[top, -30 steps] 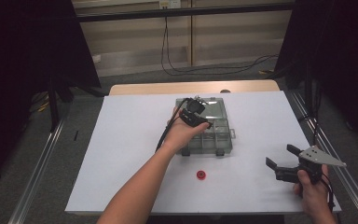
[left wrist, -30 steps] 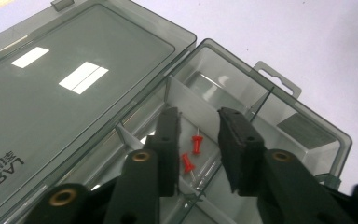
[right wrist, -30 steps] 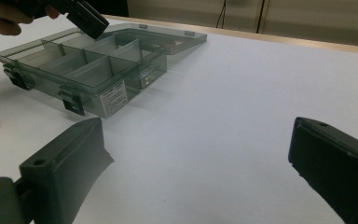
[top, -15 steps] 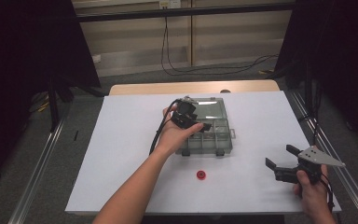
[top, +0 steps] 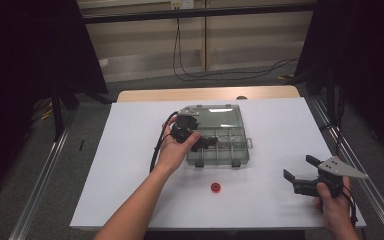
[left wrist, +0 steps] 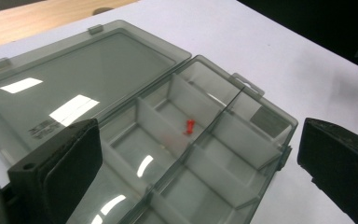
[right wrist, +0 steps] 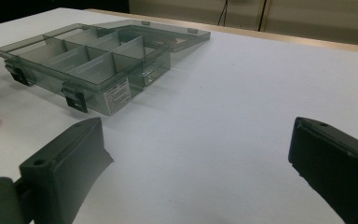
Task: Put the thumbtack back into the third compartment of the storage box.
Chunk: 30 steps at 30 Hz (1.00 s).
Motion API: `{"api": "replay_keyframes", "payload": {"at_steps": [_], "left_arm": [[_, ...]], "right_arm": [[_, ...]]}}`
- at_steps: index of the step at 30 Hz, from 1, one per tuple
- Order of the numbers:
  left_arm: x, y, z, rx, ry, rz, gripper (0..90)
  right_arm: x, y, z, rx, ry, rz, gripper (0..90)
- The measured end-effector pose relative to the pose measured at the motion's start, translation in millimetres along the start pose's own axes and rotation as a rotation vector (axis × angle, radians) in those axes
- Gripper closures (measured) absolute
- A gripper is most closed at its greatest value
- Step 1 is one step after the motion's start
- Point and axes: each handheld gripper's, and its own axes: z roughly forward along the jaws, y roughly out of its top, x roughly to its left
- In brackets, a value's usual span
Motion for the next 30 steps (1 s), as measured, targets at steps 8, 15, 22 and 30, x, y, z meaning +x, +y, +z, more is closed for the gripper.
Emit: {"api": "replay_keyframes", "payload": {"at_steps": [8, 15, 22, 30], "left_arm": [[0.8, -11.2, -17.1, -0.034, 0.024, 0.006, 0.0], [3.8, -21.1, -30.0, -0.037, 0.049, 0.009, 0.0], [3.6, -33.8, -44.3, -0.063, 0.061, 0.012, 0.0], [7.2, -48.3, -58.8, -0.084, 0.072, -0.005, 0.0]], "right_arm": [[1.3, 0.1, 1.3, 0.003, -0.001, -0.004, 3.3], [0.6, 0.2, 1.1, 0.002, -0.002, -0.004, 3.3], [2.4, 0.3, 2.2, 0.006, 0.001, -0.011, 3.3], [4.1, 0.2, 3.0, 0.010, 0.002, -0.013, 3.3]]}}
